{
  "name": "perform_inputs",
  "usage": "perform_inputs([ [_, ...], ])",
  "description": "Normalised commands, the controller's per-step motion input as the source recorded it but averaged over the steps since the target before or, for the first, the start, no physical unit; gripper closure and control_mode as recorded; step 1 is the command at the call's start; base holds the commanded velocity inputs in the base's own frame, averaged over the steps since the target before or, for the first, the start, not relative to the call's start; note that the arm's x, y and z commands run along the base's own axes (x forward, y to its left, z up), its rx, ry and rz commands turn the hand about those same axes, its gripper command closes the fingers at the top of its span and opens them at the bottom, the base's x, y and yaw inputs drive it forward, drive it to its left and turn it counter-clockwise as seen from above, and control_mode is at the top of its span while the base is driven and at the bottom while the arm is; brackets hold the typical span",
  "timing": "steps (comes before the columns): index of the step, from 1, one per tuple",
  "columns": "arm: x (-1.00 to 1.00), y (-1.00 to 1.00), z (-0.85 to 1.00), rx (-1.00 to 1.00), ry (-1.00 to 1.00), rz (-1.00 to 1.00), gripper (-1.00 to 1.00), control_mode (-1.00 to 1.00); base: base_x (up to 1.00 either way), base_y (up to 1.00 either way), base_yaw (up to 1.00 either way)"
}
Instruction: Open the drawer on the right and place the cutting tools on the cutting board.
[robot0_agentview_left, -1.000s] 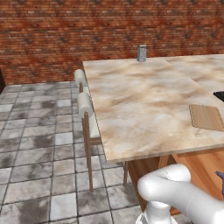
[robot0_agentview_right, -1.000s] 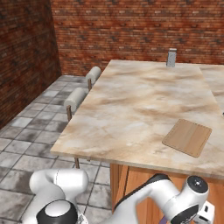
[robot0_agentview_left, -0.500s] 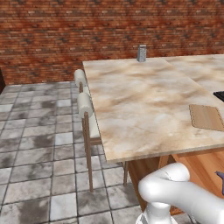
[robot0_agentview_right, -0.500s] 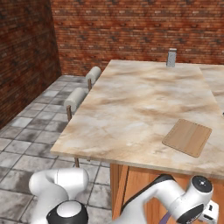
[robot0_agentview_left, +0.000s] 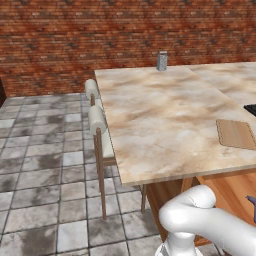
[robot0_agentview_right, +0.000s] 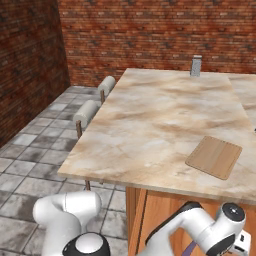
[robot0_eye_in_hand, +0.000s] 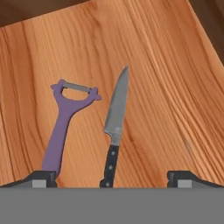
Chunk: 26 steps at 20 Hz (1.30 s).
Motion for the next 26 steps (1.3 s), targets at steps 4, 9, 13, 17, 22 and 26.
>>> perform_inputs([
  [4, 0.04, -0.01, -0.27, 0.00, 0.00, 0.00, -1.00, -1.00, 0.00, 0.00, 0.00],
  [9, 0.00, 0.00, -0.32, 0.00, 0.00, 0.00, -1.00, -1.00, 0.00, 0.00, 0.00],
  [13, 0.00, 0.00, -0.31, 0.01, 0.00, 0.00, -1.00, -1.00, 0.00, 0.00, 0.00],
  [17, 0.00, -0.02, -0.31, 0.05, 0.00, 0.00, -1.00, -1.00, 0.00, 0.00, 0.00],
  [22, 0.01, 0.00, -0.26, 0.04, 0.00, 0.00, -1.00, -1.00, 0.00, 0.00, 0.00],
  [26, 0.06, 0.00, -0.27, 0.06, 0.00, 0.00, -1.00, -1.00, 0.00, 0.00, 0.00],
])
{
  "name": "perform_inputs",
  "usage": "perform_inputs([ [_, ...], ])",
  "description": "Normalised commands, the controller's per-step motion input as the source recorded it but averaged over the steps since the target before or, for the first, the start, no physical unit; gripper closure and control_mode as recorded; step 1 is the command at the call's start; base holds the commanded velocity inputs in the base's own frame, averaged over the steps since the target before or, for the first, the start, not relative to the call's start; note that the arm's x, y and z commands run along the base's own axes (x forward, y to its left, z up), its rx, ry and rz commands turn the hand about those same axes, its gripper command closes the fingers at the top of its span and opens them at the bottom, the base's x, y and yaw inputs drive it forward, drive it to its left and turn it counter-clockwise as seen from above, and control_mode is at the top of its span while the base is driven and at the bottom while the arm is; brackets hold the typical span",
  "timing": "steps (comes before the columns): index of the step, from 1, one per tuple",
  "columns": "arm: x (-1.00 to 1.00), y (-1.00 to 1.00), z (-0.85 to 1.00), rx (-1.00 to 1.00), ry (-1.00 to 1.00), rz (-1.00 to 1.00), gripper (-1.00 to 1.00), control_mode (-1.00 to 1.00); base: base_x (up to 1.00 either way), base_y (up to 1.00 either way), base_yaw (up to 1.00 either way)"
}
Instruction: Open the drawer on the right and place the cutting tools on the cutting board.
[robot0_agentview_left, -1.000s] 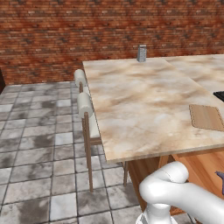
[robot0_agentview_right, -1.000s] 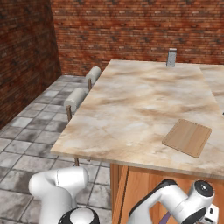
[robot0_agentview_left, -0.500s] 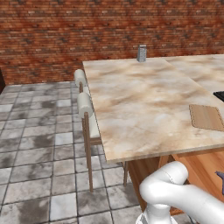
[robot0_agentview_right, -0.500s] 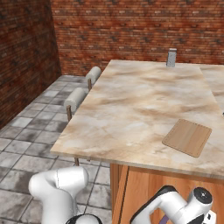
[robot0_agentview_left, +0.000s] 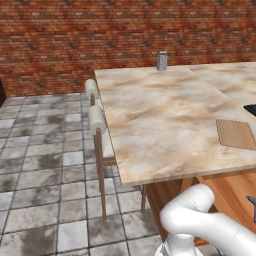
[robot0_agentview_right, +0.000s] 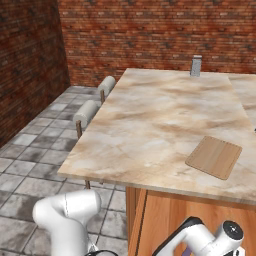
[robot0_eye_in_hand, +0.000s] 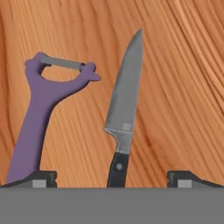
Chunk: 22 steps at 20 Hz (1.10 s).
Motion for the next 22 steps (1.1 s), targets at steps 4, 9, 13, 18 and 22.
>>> perform_inputs([
  [4, 0.04, -0.01, -0.25, 0.01, 0.00, 0.00, -1.00, -1.00, 0.00, 0.00, 0.00],
  [9, 0.00, -0.21, -0.28, 0.03, 0.00, 0.00, -1.00, -1.00, 0.00, 0.00, 0.00],
  [13, 0.00, -0.15, -0.15, 0.04, 0.00, 0.00, -1.00, -1.00, 0.00, 0.00, 0.00],
  [18, 0.00, 0.00, -0.05, 0.03, 0.00, 0.00, -1.00, -1.00, 0.00, 0.00, 0.00],
  [22, 0.00, 0.05, -0.24, 0.00, 0.01, 0.00, -1.00, -1.00, 0.00, 0.00, 0.00],
])
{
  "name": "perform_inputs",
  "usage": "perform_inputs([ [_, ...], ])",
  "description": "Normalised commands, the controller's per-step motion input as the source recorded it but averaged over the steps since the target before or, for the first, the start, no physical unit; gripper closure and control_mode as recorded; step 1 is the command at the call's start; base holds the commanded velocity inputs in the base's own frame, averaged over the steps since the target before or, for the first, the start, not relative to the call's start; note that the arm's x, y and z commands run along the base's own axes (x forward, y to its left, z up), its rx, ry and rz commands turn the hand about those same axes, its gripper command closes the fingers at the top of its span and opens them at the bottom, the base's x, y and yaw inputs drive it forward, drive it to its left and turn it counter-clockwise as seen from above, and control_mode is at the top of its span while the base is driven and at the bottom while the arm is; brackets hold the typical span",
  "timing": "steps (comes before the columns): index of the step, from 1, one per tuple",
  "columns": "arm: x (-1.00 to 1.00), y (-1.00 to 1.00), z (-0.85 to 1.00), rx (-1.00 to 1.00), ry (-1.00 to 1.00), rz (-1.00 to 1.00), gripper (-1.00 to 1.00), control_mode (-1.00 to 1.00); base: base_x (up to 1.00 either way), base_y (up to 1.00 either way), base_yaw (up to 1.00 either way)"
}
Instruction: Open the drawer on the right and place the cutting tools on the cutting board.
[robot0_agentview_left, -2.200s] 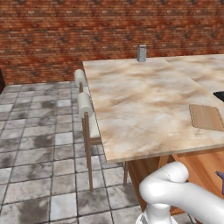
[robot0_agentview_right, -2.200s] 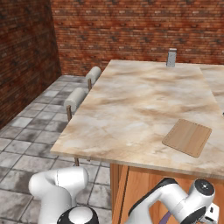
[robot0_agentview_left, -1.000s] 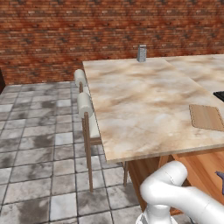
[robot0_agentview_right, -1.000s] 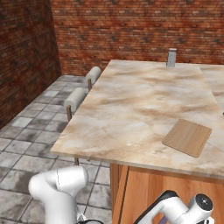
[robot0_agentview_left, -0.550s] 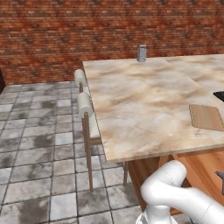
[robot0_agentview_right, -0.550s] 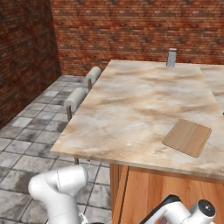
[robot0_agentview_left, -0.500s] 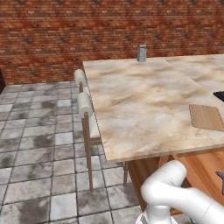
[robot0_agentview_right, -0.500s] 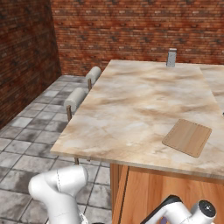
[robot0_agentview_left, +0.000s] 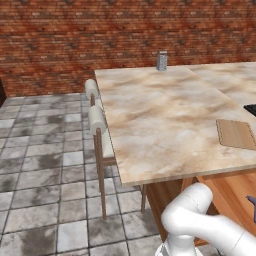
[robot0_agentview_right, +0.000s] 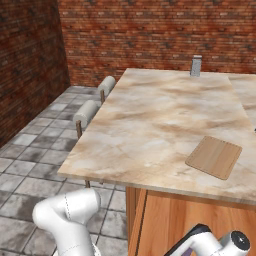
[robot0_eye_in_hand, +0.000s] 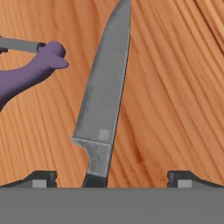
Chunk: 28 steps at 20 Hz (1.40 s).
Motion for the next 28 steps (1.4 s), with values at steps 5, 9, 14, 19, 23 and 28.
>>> perform_inputs([
  [5, 0.00, 0.01, -0.12, 0.00, 0.00, 0.00, -1.00, -1.00, 0.00, 0.00, 0.00],
  [9, -0.08, 0.15, -0.14, 0.00, 0.00, 0.00, -1.00, -1.00, 0.00, 0.00, 0.00],
  [14, 0.00, 0.15, -0.10, 0.00, 0.00, 0.00, -1.00, -1.00, 0.00, 0.00, 0.00],
  [19, 0.00, 0.00, 0.00, 0.00, 0.00, 0.00, -1.00, -1.00, 0.00, 0.00, 0.00],
  [23, 0.00, 0.10, -0.02, 0.00, 0.00, 0.00, -1.00, -1.00, 0.00, 0.00, 0.00],
  [28, 0.01, 0.20, -0.04, 0.00, 0.00, -0.01, -1.00, -1.00, 0.00, 0.00, 0.00],
])
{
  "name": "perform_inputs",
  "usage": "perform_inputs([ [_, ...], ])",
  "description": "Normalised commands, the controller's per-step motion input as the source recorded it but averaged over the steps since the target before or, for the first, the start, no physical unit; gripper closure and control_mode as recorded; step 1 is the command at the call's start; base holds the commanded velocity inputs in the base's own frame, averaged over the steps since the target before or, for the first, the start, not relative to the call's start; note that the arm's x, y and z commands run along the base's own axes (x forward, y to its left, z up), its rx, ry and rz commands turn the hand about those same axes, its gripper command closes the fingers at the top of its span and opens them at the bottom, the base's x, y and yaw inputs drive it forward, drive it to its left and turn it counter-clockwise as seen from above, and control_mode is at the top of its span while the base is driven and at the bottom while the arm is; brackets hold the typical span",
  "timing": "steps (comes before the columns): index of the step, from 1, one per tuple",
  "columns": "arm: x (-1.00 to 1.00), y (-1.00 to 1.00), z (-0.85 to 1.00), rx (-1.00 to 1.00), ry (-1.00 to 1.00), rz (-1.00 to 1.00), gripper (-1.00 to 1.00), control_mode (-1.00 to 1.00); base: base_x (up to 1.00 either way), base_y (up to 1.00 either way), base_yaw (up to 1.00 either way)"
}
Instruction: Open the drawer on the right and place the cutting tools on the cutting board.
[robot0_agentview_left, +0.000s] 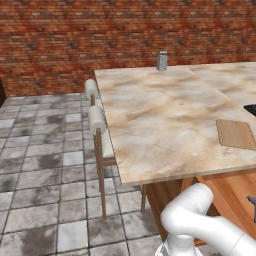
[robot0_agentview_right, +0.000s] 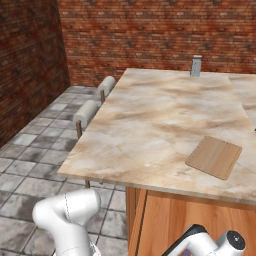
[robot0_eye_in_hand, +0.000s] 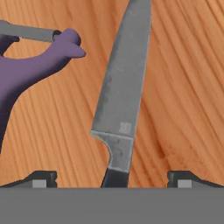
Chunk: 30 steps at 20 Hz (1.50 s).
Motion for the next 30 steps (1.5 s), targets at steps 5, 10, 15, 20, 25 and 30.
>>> perform_inputs([
  [5, 0.00, 0.00, 0.00, 0.00, 0.00, 0.00, -1.00, -1.00, 0.00, 0.00, 0.00],
  [10, 0.00, 0.00, 0.00, 0.00, 0.00, 0.00, -1.00, -1.00, 0.00, 0.00, 0.00],
  [15, 0.00, 0.00, 0.00, 0.00, 0.00, 0.00, -1.00, -1.00, 0.00, 0.00, 0.00],
  [20, 0.05, -0.01, -0.11, 0.00, 0.00, 0.00, -1.00, -1.00, 0.00, 0.00, 0.00],
  [25, 0.02, -0.02, -0.01, 0.00, 0.00, 0.00, -1.00, -1.00, 0.00, 0.00, 0.00],
  [30, 0.08, 0.00, -0.06, 0.00, -0.01, 0.00, -1.00, -1.00, 0.00, 0.00, 0.00],
])
